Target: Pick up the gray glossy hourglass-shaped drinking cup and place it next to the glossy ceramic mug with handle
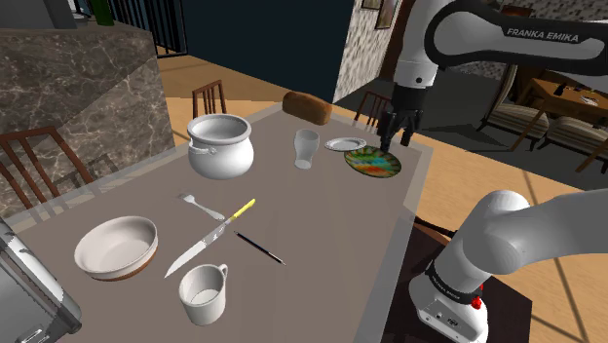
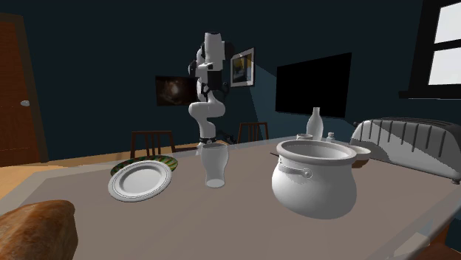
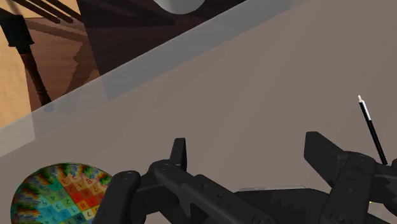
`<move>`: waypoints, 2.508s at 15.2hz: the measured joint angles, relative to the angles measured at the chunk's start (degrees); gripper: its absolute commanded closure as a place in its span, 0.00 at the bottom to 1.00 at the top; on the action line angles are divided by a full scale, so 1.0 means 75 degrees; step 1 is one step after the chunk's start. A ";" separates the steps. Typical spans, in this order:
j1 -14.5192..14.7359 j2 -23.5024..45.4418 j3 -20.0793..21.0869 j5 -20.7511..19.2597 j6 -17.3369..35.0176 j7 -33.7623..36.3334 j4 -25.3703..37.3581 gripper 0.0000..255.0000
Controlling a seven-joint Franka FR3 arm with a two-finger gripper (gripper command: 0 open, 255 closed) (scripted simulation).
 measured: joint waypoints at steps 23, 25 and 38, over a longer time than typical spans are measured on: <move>-0.0016 0.5351 -0.0233 0.0238 0.4038 -0.0376 0.2462 0.00; -0.0022 0.5915 -0.0243 0.0290 0.4237 -0.0411 0.2939 0.00; -0.0092 0.8122 -0.0239 0.0511 0.5039 -0.0554 0.4740 0.00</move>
